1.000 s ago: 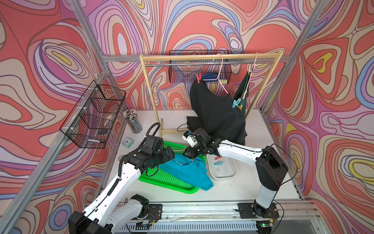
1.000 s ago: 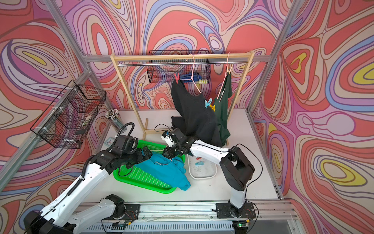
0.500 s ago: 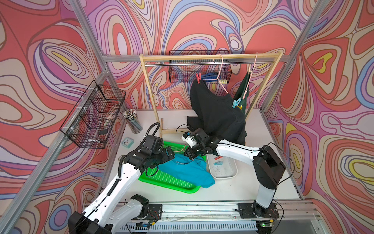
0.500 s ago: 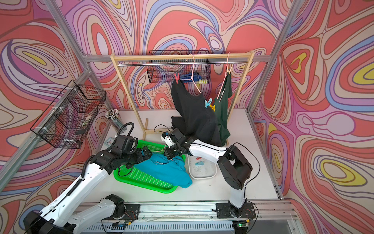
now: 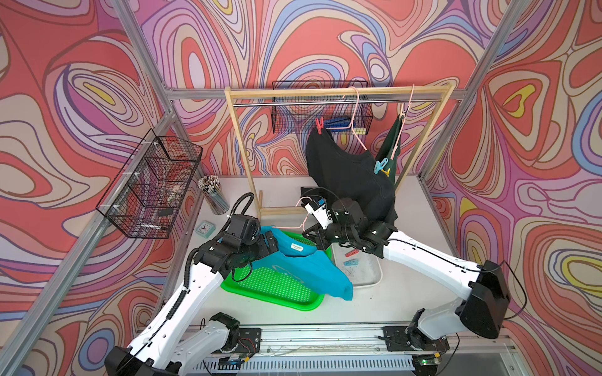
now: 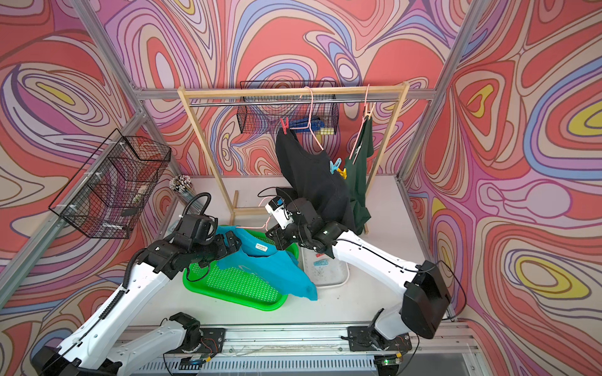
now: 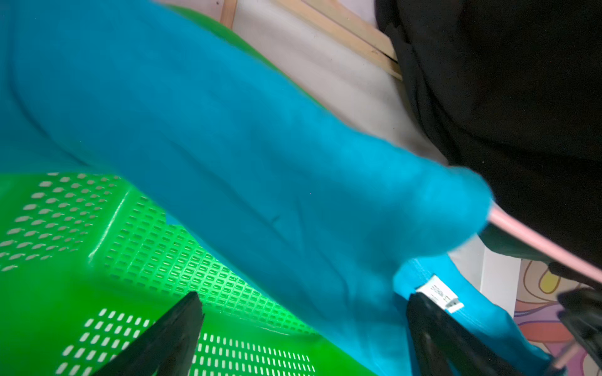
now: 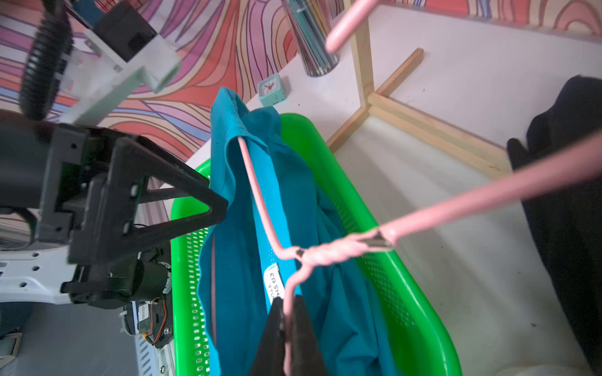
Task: Remove the clothespins securing t-shirts to the hanger
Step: Pick up the hanger from the basket.
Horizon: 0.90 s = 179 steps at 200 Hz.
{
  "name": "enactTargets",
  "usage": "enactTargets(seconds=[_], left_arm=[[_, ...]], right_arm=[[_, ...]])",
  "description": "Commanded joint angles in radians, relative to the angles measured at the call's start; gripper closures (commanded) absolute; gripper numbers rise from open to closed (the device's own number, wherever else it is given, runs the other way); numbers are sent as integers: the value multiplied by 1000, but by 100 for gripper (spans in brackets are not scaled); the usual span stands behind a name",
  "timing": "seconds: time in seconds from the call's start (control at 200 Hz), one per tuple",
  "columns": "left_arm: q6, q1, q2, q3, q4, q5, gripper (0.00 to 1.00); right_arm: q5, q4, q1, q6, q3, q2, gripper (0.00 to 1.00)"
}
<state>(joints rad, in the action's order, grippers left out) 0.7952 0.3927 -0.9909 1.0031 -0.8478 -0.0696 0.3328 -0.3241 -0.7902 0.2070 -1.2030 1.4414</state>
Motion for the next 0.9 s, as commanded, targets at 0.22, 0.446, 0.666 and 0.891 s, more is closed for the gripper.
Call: enactTargets(seconds=[0.22,0.446,0.666,0.891], left_arm=[[-27,-25,-25,160,-130,119,0],[-30,-113,-17,172,-127,67,0],[-24,-310,1,120,-71,-62,0],[51,-395,-39,54,61,-198,0]], right_arm=[[-44,23,5,6,66,-139,100],[-43,39,5,5,89,-165,100],[-28,46,5,6,102,-188,100],[-17,58,5,6,114,-197,100]])
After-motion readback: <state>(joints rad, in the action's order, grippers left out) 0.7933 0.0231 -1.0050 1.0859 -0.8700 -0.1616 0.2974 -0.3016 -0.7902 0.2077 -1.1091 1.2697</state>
